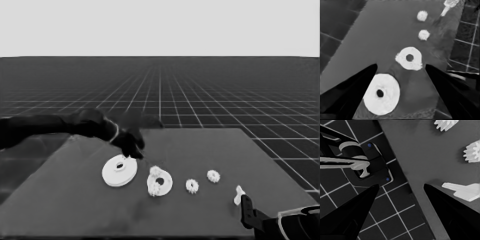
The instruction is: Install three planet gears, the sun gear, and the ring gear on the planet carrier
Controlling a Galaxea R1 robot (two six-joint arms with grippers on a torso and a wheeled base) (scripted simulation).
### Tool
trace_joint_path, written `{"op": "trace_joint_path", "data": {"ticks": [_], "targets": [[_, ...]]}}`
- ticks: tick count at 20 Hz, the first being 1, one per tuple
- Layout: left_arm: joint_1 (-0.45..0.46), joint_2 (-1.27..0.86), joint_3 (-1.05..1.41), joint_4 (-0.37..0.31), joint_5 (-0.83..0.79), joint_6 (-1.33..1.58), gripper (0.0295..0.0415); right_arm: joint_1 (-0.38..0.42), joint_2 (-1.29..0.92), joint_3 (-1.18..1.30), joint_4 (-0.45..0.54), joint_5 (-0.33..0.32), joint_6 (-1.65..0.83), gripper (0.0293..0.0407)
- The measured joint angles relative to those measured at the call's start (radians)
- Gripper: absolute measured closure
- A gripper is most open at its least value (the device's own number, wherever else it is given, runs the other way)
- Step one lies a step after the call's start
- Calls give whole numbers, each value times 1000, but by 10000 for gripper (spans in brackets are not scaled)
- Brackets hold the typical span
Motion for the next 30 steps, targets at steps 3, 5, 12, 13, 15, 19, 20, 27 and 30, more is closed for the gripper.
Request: {"op": "trace_joint_path", "data": {"ticks": [3, 5, 12, 13, 15, 19, 20, 27, 30], "targets": [[-114, -533, 465, 47, -233, 502, 323, 0, 0, 0, 0, 0, 0, 315], [-132, -616, 543, 54, -272, 586, 325, 0, 0, 0, 0, 0, 0, 315], [-142, -656, 583, 58, -292, 630, 326, 350, 737, -667, 448, -369, 972, 313], [-142, -657, 584, 58, -292, 630, 326, 351, 771, -743, 471, -359, 996, 314], [-142, -657, 584, 58, -292, 631, 326, 351, 805, -820, 493, -350, 1014, 315], [-142, -657, 584, 58, -292, 631, 326, 267, 832, -895, 416, -321, 999, 315], [-142, -657, 584, 58, -292, 631, 326, 209, 843, -931, 368, -300, 981, 315], [-142, -657, 584, 58, -292, 631, 326, 141, 866, -999, 310, -264, 949, 315], [-142, -657, 584, 58, -292, 631, 326, 140, 866, -1001, 309, -263, 948, 386]]}}
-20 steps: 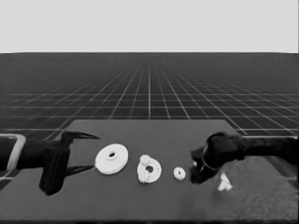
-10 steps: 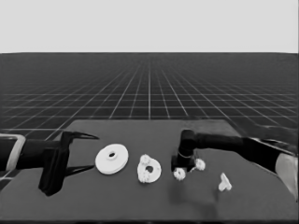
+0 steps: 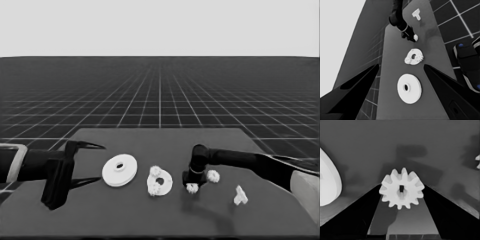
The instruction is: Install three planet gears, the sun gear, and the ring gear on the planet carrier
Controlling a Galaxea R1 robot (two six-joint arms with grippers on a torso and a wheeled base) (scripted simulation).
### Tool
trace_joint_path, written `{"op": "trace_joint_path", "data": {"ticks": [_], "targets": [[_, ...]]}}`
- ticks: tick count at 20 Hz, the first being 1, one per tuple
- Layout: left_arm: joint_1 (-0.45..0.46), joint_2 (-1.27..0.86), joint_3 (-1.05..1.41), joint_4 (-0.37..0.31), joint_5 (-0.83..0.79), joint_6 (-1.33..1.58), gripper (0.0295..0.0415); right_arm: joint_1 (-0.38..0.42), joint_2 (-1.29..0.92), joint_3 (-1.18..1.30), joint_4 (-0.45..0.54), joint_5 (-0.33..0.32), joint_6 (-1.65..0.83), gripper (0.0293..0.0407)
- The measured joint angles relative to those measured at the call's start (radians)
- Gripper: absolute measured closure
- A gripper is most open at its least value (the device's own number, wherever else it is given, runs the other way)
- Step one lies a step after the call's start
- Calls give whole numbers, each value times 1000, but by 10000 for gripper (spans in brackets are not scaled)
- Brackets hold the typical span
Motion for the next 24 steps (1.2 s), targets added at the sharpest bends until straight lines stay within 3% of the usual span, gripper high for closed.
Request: {"op": "trace_joint_path", "data": {"ticks": [8, 11, 18, 20, 24], "targets": [[0, 0, 0, 0, 0, 0, 326, 0, 0, 0, 0, 0, 0, 387], [0, 0, 0, 0, 0, 0, 326, 163, -40, 125, 150, -72, 65, 388], [0, 0, 0, 0, 0, 0, 326, 210, -43, 136, 195, -82, 72, 388], [0, 0, 0, 0, 0, 0, 326, 219, 166, -26, 202, -94, 122, 388], [0, 0, 0, 0, 0, 0, 326, 221, 276, -142, 206, -92, 110, 388]]}}
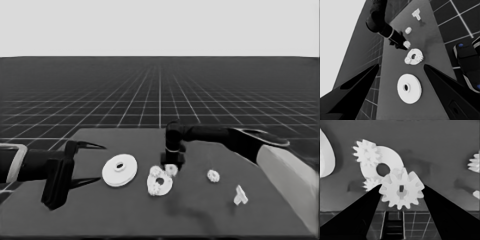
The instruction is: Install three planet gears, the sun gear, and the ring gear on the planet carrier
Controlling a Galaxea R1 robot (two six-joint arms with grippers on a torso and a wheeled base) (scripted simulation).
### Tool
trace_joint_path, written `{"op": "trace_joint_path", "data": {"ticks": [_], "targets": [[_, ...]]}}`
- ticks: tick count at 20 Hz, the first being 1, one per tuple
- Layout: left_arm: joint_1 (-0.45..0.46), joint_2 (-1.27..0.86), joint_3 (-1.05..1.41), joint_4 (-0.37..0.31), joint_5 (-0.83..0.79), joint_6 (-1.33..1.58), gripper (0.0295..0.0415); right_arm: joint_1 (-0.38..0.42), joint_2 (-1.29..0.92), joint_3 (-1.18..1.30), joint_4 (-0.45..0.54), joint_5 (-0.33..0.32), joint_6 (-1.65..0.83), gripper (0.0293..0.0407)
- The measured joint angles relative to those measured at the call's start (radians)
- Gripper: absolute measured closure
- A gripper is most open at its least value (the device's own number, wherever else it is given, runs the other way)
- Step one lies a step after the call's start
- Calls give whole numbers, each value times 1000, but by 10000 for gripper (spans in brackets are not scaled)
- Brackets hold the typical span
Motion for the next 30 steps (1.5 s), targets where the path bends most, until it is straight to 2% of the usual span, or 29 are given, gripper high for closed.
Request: {"op": "trace_joint_path", "data": {"ticks": [4, 6, 8, 14, 16, 17, 19, 24, 27, 30], "targets": [[0, 0, 0, 0, 0, 0, 326, 0, 12, -17, 0, 0, -3, 388], [0, 0, 0, 0, 0, 0, 326, -103, 27, -73, -99, 30, -38, 388], [0, 0, 0, 0, 0, 0, 326, -140, 36, -103, -131, 45, -55, 388], [0, 0, 0, 0, 0, 0, 326, -155, 40, -119, -147, 54, -65, 388], [0, 0, 0, 0, 0, 0, 326, -156, 41, -120, -147, 54, -65, 328], [0, 0, 0, 0, 0, 0, 326, -156, 41, -120, -147, 54, -65, 319], [0, 0, 0, 0, 0, 0, 326, -156, 41, -120, -147, 54, -65, 316], [0, 0, 0, 0, 0, 0, 326, -156, 41, -120, -147, 54, -65, 315], [0, 0, 0, 0, 0, 0, 326, -33, 15, -28, -33, 7, -10, 315], [0, 0, 0, 0, 0, 0, 326, -6, 13, -20, -7, 2, -4, 315]]}}
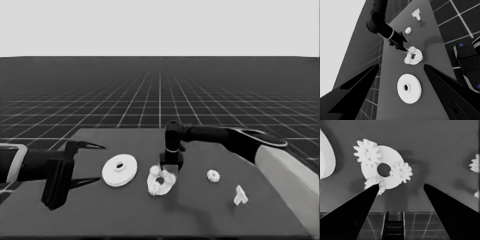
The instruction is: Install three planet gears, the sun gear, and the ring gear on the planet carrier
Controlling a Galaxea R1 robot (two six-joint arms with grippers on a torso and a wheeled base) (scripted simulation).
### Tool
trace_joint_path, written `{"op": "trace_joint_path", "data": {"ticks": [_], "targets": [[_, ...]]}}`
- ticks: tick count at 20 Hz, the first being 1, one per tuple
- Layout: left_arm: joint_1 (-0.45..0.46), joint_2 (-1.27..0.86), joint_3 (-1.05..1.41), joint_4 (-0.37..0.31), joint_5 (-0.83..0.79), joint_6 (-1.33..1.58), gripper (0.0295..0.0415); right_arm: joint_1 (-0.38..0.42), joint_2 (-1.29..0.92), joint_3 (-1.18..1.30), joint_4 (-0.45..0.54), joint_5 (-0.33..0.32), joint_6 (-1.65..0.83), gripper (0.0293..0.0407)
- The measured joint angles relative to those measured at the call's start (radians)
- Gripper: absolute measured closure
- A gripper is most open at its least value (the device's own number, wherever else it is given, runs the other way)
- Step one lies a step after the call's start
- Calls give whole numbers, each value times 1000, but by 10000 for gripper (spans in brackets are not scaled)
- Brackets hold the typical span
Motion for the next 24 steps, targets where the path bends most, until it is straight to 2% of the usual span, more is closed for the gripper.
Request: {"op": "trace_joint_path", "data": {"ticks": [4, 5, 6, 8, 14, 16, 17, 24], "targets": [[0, 0, 0, 0, 0, 0, 326, 5, 0, 1, 6, -1, 1, 315], [0, 0, 0, 0, 0, 0, 326, 17, -184, 167, 23, 15, -95, 315], [0, 0, 0, 0, 0, 0, 326, 26, -368, 200, 36, 29, -202, 315], [0, 0, 0, 0, 0, 0, 326, 33, -496, 136, 53, 46, -361, 315], [0, 0, 0, 0, 0, 0, 326, 36, -529, 73, 64, 54, -455, 315], [0, 0, 0, 0, 0, 0, 326, -93, -499, 6, -34, 139, -481, 315], [0, 0, 0, 0, 0, 0, 326, -122, -488, -19, -53, 160, -490, 315], [0, 0, 0, 0, 0, 0, 326, -157, -470, -59, -76, 189, -505, 315]]}}
